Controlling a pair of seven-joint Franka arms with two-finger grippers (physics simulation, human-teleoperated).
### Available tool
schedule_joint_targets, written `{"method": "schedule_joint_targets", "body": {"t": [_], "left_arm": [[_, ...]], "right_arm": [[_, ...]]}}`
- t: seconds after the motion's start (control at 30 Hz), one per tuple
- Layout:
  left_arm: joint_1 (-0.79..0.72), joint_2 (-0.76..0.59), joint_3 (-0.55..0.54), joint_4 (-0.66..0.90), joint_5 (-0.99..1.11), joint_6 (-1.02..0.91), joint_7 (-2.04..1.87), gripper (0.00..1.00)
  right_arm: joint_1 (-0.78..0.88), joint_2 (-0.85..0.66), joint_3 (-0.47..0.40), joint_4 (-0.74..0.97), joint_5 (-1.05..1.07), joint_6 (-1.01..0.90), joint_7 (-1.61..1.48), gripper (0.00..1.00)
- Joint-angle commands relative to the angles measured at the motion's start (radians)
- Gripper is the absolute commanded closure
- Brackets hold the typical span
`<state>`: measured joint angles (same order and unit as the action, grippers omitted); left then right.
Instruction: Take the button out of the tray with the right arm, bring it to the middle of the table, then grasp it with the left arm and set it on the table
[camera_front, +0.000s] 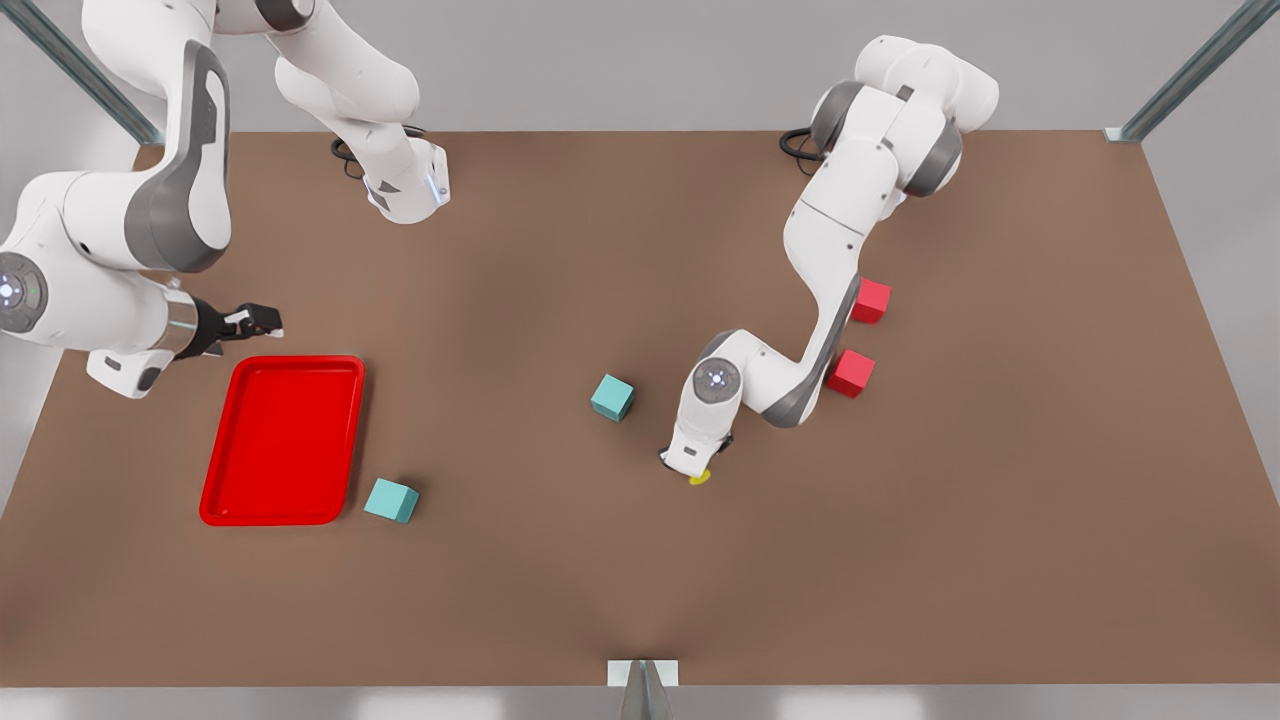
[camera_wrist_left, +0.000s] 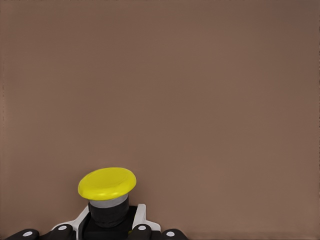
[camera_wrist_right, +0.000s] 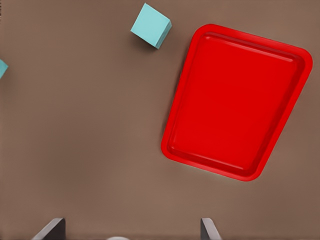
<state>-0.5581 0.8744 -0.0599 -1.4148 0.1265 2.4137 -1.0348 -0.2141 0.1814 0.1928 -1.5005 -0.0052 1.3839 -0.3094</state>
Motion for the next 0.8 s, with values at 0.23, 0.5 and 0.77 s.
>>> {"method": "schedule_joint_targets", "body": {"t": [0.23,0.5,0.77], "left_arm": [[-0.233,-0.031,0.302,0.061,0.051,-0.384,-0.692,0.61],[-0.244,0.000,0.336,0.143,0.671,-0.599,-1.203,0.61],[-0.214,0.077,0.336,0.073,0.947,-0.653,-1.528,0.61]], "right_arm": [[0.001,0.000,0.000,0.002,0.002,-0.006,0.001,0.00],[0.001,0.003,0.000,0.000,0.002,-0.006,0.003,0.00],[0.033,0.001,0.000,0.002,0.004,-0.008,0.050,0.00]]}}
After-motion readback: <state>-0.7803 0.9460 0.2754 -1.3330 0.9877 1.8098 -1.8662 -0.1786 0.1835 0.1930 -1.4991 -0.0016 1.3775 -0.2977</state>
